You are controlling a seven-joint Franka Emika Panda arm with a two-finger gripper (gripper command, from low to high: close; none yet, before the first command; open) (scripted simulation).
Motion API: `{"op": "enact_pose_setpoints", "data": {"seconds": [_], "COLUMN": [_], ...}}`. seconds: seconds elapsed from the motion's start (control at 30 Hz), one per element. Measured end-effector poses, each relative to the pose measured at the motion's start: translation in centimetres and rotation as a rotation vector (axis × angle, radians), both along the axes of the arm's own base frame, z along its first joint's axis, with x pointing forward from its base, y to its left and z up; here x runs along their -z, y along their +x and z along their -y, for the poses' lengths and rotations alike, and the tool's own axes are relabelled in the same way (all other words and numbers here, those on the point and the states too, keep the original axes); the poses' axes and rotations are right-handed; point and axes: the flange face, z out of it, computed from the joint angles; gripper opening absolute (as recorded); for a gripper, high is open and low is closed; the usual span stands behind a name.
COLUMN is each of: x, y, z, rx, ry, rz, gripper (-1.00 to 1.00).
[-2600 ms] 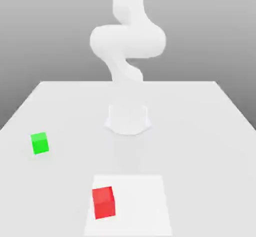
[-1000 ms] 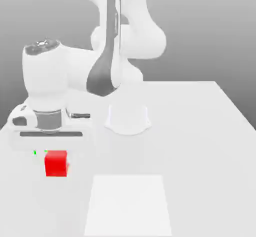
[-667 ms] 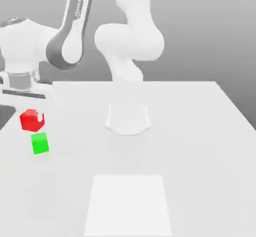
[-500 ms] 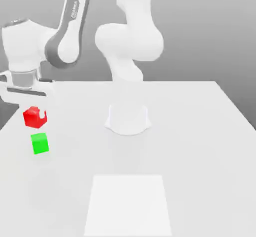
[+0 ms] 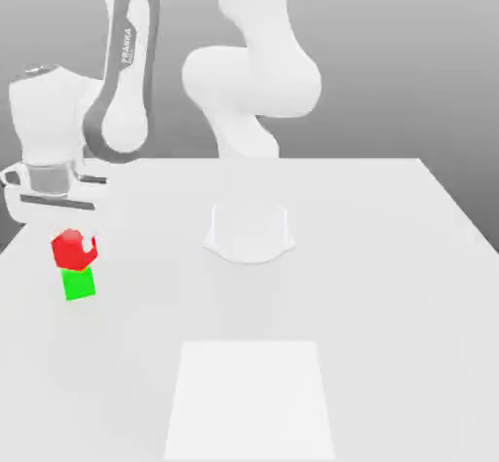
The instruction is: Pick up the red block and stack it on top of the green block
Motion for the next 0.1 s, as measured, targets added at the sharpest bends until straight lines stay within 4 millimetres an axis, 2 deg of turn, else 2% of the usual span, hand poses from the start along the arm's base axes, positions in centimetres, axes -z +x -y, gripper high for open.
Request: {"op": "enact_pose_setpoints", "data": {"seconds": [0.1], "x": [0.59], "y": [-0.03], "z": [-0.01], "rx": [-0.002], "ry": [-0.005], "rz": [-0.005], "gripper": [-1.0]}}
